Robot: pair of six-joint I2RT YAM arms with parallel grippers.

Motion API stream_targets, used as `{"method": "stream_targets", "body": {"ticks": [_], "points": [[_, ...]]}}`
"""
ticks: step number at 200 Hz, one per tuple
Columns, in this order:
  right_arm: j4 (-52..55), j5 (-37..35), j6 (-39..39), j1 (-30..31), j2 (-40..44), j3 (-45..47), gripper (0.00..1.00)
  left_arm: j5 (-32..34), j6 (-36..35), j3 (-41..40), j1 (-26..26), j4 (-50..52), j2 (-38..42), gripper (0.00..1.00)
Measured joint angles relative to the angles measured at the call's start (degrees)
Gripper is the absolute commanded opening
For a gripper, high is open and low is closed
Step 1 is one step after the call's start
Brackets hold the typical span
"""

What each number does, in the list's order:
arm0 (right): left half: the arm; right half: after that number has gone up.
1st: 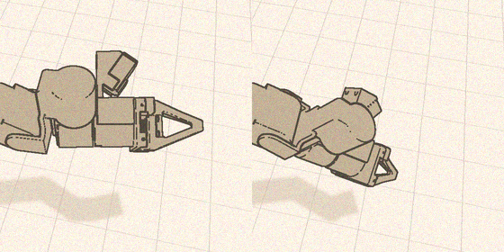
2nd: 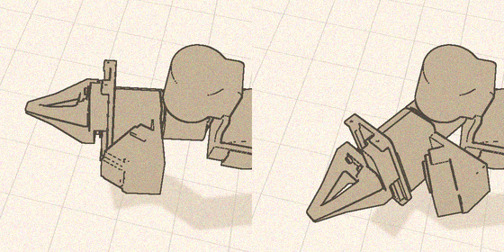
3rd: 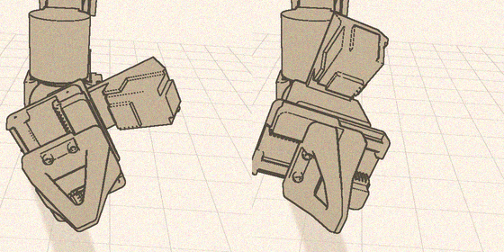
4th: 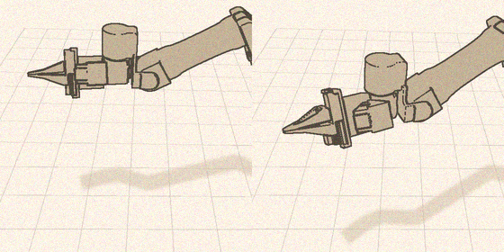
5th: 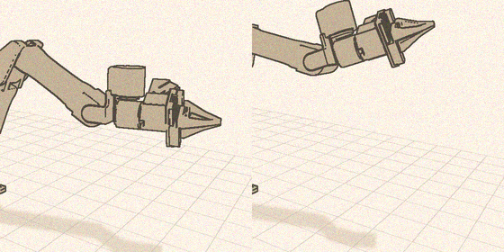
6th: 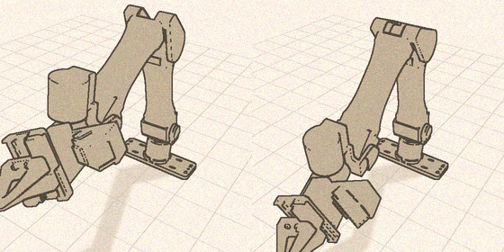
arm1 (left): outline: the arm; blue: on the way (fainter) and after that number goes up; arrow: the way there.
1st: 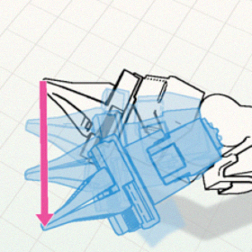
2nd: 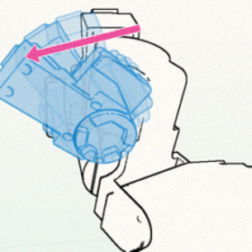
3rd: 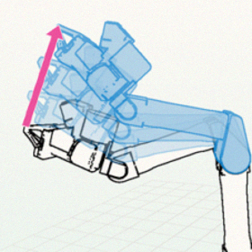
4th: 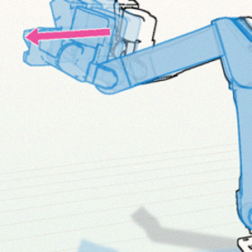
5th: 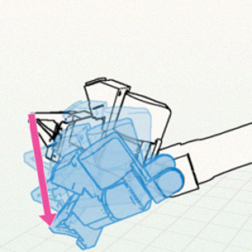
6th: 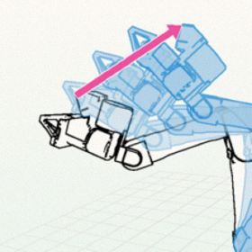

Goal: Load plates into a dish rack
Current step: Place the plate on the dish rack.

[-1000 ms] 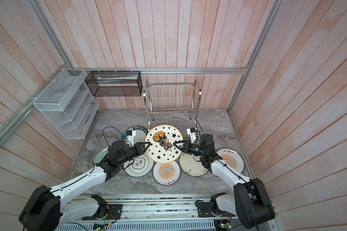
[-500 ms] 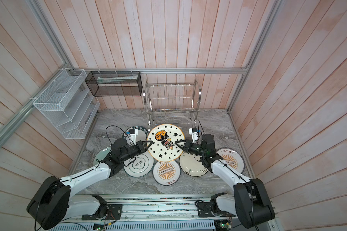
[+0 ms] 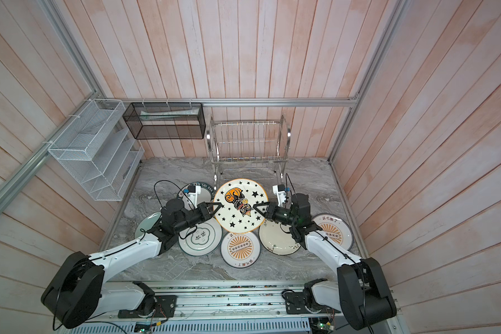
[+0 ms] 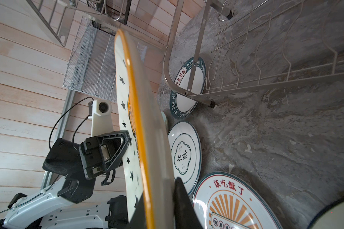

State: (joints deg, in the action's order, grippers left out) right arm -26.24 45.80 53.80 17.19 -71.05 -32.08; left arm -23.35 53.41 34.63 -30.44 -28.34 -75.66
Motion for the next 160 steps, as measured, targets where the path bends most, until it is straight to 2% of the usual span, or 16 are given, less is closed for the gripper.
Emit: {"method": "stream_targets", "body": {"ticks": [38,64,72,91,106,121,160], "points": [[0.1,-0.2,-0.1,-0.1,0.0,0.0,0.0,0.0,0.0,0.4,0.0,0.1,-0.4,0.0],[0.3,-0.2,-0.4,-0.2,0.0,0.0,0.0,0.0,0.0,0.9,0.0,1.1,-0.4,0.0],[0.5,-0.3,-0.4,-0.2,0.0,0.0,0.0,0.0,0.0,1.2,0.0,1.8,-0.4,0.07],[0.8,0.4,-0.4,-0.1,0.0,-0.1,0.0,0.5,-1.1,1.7,-0.1,3.3,-0.4,0.38],[1.2,0.9,-1.1,0.5,0.1,-0.3,0.0,0.1,-1.5,1.7,-0.8,3.9,-0.5,0.51],[2.4,1.5,-1.4,0.8,0.2,-0.3,0.0,-0.2,-1.7,2.0,-1.6,4.1,-0.5,0.56],[4.7,1.3,-2.1,0.6,2.0,-0.3,0.0,-0.2,-2.5,2.3,-1.8,4.7,-0.2,0.57]]}}
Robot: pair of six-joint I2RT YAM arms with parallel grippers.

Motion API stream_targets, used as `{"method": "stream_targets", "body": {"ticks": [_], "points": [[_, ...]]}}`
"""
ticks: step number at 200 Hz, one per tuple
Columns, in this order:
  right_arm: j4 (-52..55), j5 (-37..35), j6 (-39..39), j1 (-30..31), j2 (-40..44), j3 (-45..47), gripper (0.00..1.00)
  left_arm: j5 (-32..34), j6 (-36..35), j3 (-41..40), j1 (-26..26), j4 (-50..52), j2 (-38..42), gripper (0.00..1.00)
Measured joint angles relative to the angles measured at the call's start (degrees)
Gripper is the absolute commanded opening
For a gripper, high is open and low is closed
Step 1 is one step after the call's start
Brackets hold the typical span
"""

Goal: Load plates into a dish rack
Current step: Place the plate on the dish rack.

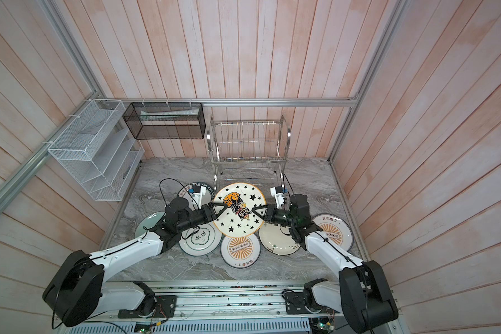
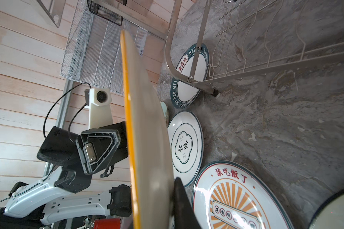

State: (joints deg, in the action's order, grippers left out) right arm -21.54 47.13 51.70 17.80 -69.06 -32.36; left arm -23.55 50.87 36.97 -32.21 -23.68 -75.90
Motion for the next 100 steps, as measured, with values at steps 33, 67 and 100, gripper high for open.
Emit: {"method": "stream_targets", "body": {"ticks": [33,67,100], "points": [[1.7,-1.1,-0.8,-0.7,2.5,0.0,0.0,0.4,-1.0,0.0,0.0,1.4,1.6,0.58],[3.7,-3.7,-1.6,-2.0,6.6,0.1,0.0,1.8,-2.4,0.0,0.0,3.2,4.5,0.59],[7.6,-5.5,-4.6,-3.4,10.9,-0.2,0.0,3.0,-3.6,0.0,0.0,3.9,7.5,0.59]]}}
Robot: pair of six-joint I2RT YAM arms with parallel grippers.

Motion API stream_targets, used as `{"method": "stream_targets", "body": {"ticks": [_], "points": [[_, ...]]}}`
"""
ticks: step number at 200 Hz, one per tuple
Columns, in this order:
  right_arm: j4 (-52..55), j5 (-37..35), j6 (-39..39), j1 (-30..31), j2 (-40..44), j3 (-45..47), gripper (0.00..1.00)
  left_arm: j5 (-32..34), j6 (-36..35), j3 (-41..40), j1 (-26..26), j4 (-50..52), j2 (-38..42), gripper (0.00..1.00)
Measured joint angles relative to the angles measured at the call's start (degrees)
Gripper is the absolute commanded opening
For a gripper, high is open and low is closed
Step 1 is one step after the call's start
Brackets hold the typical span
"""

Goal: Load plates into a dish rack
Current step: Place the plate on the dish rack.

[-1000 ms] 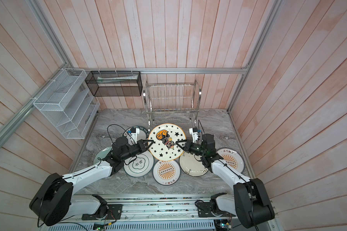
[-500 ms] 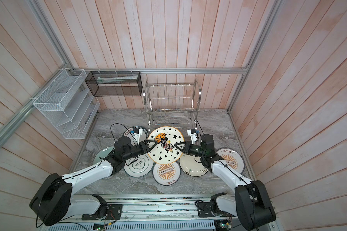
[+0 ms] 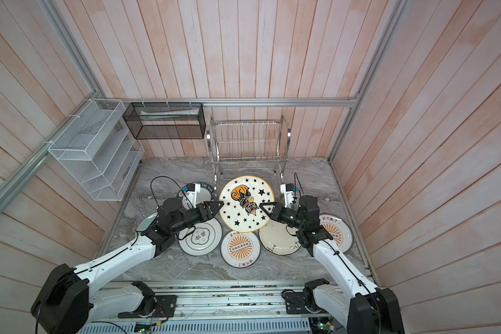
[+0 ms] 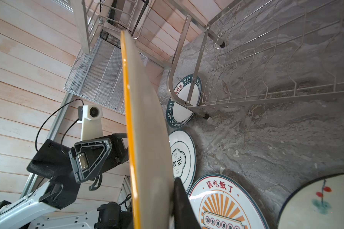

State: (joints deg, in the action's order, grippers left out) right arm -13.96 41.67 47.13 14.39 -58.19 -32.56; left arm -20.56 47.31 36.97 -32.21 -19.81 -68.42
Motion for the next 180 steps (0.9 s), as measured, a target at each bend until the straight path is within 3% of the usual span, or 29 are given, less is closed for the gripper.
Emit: {"method": "stream_targets", "body": {"ticks": [68,146,180], "points": [[8.3,5.2,-5.3,-5.9,1.1,-6.4,0.0,2.0,-2.1,0.0,0.0,1.2,3.2,0.6],[12.7,11.3,-7.1,-7.6,3.2,-12.0,0.0,2.7,-2.8,0.0,0.0,2.3,3.5,0.6],[12.6,11.0,-6.9,-7.8,2.5,-18.9,0.0,2.6,-2.8,0.0,0.0,2.3,3.5,0.6]]}}
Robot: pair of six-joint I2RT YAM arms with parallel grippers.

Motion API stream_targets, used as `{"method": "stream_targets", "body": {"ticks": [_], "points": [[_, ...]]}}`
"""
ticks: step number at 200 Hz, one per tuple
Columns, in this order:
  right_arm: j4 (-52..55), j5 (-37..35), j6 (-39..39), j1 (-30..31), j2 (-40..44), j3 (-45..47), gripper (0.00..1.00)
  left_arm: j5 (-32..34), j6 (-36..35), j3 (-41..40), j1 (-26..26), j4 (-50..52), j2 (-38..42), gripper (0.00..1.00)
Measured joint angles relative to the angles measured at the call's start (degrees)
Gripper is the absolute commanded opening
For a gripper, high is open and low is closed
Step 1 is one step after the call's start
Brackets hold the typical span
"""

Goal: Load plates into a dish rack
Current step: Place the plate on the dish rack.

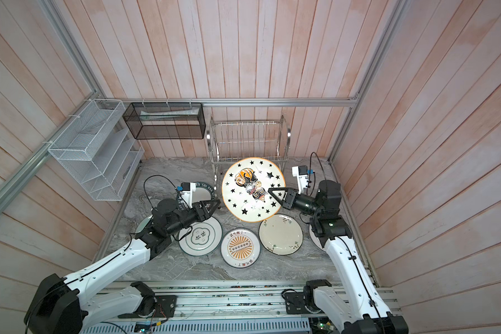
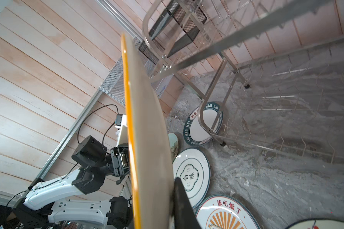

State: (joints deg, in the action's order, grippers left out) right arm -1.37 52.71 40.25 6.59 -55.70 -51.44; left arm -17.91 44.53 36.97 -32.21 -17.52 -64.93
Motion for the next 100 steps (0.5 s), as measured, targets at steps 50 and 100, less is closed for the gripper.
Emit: {"method": "stream_targets", "body": {"ticks": [50,100], "points": [[-3.7,-3.0,0.0,0.0,-5.6,-12.0,0.0,0.0,0.0,0.0,0.0,0.0,0.0,0.6],[-5.9,-11.7,-0.9,0.0,-13.5,-21.7,0.0,-0.2,0.3,0.0,0.0,-0.6,0.0,0.6]]}}
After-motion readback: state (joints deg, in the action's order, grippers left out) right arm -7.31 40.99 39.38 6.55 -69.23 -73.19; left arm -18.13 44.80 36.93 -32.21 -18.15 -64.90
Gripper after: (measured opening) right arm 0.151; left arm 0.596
